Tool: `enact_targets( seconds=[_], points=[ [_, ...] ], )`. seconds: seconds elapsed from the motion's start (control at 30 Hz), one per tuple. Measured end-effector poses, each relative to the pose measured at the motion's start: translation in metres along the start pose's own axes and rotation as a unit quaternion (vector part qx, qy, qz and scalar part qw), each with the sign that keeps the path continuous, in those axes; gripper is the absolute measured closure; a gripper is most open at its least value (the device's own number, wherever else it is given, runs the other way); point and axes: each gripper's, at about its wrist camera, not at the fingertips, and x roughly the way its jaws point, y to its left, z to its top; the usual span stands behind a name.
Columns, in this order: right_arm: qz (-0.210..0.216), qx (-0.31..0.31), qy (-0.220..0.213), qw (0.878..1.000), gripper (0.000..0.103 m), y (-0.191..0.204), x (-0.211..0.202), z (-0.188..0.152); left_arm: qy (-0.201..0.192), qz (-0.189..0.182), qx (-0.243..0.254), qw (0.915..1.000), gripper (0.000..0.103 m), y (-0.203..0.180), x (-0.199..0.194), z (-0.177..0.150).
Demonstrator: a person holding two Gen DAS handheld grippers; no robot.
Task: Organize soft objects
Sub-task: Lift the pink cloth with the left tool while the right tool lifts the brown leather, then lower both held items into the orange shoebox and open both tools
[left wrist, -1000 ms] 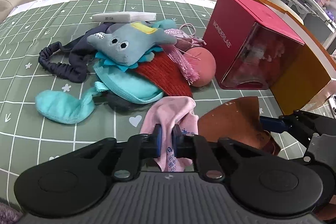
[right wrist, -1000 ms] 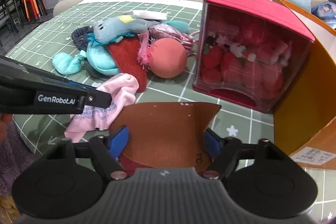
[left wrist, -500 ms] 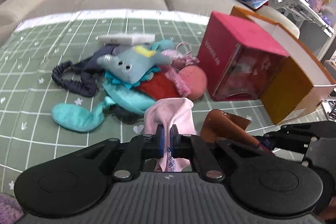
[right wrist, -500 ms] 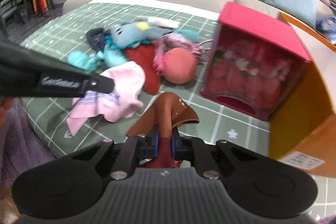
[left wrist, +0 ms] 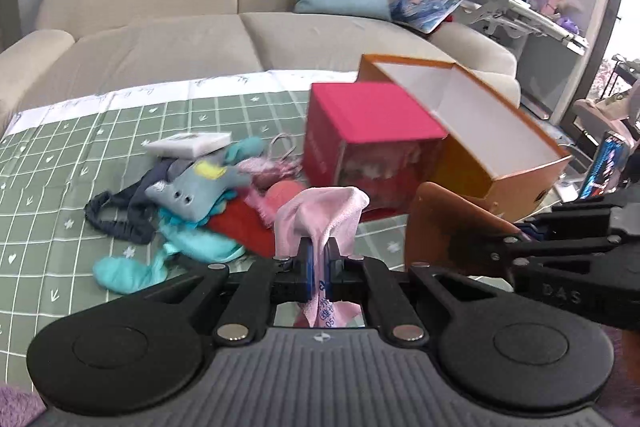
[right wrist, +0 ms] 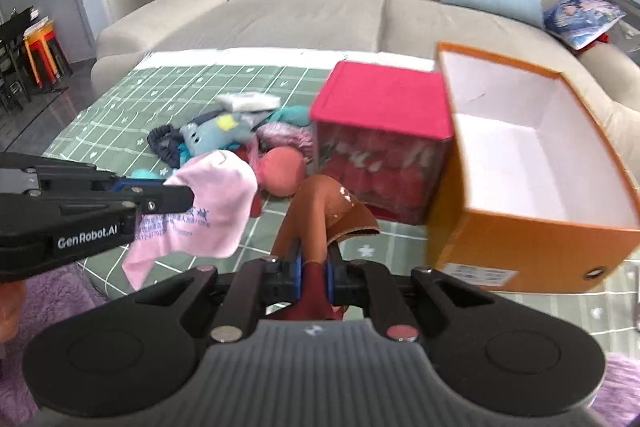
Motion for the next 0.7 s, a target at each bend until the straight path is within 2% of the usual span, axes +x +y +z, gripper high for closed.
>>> enact_targets(
  seconds=[0.2,0.43,0.7],
  points=[
    [-0.030,0.029,-0.008,0.999,0.094,-0.034,-0.039,-0.006,-0.008,-0.040,0.032,0.9987,0.098,-0.042,-0.008,0.026],
    [-0.064,0.066,-0.023,0.996,0.094,-0.079,-0.070,-0.011,-0.001,-0.090,0.078,0.9929,0.098,-0.099,0.004,0.046],
    [-0.095,0.071,-0.056,0.991,0.094,-0.121,-0.086,0.004,-0.012,-0.105,0.098,0.9896,0.098,-0.138,0.033,0.081]
  ],
)
